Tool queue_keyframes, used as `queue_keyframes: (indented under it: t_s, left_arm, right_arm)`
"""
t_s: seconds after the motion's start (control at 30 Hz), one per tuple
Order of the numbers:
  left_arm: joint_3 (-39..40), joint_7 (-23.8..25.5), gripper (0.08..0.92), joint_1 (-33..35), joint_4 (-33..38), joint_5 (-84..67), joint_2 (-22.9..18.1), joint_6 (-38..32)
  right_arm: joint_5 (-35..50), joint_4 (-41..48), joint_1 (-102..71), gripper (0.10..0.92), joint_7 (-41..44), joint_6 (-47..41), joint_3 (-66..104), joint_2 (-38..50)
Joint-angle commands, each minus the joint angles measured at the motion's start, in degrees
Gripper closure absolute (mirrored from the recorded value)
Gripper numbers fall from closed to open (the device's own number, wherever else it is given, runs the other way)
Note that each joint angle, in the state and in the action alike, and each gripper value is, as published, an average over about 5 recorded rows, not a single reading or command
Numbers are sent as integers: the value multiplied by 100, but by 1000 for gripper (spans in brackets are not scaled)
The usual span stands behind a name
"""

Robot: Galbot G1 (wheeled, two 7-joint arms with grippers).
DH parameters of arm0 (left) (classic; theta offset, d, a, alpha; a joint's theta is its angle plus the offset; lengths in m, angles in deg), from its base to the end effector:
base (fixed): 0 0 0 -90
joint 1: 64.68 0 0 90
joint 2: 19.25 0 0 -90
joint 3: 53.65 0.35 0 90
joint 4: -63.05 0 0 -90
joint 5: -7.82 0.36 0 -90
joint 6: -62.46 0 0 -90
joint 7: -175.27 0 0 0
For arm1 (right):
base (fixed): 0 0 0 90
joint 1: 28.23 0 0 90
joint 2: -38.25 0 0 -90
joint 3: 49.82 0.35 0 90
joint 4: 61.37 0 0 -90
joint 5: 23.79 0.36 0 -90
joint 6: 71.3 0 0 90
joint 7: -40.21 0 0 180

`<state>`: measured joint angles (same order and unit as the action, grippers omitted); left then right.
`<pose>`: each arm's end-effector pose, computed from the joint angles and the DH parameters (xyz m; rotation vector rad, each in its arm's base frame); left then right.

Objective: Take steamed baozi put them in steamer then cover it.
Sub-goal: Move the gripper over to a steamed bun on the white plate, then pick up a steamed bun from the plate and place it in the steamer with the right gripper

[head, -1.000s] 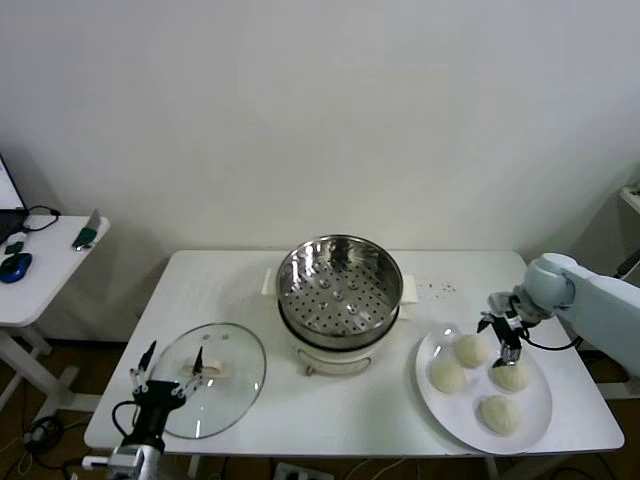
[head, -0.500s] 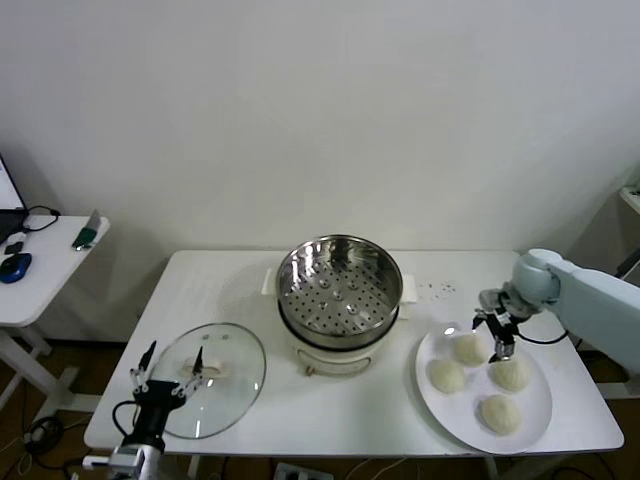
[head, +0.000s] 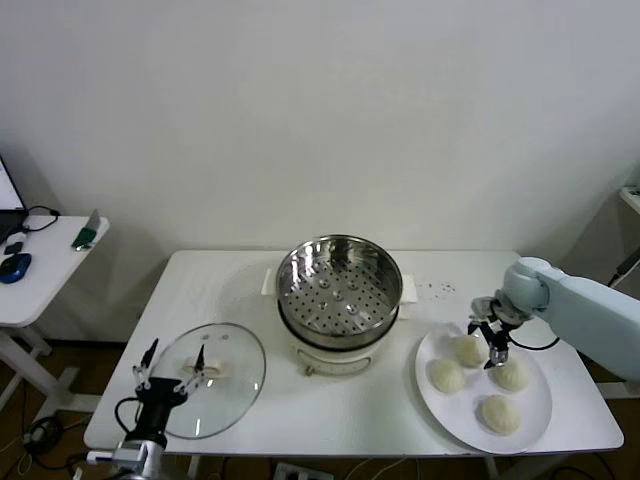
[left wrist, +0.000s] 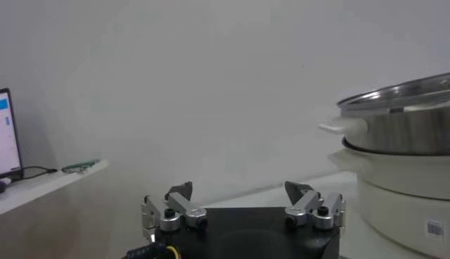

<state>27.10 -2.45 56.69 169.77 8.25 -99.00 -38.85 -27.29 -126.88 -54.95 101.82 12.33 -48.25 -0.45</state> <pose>0.1695 0.0984 -0.3758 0.0158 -3.0704 -0.3722 0.5111 -0.1849 -0.2472 1.3004 -1.2029 1.3488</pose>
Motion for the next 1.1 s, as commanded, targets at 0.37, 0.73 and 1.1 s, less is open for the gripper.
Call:
queue_keyframes:
  t_s: [0.37, 0.73, 1.1]
  left_arm:
    - [28, -47, 177, 33, -105, -28, -44, 8]
    - [-9, -101, 177, 67, -177, -161, -31, 0]
    - [-11, -60, 177, 72, -243, -179, 2, 17]
  right_arm:
    - [-35, 32, -8, 356, 23, 98, 81, -23]
    - [23, -321, 1548, 364, 181, 1033, -712, 78]
    - [-110, -797, 4045, 364, 308, 2648, -2083, -601]
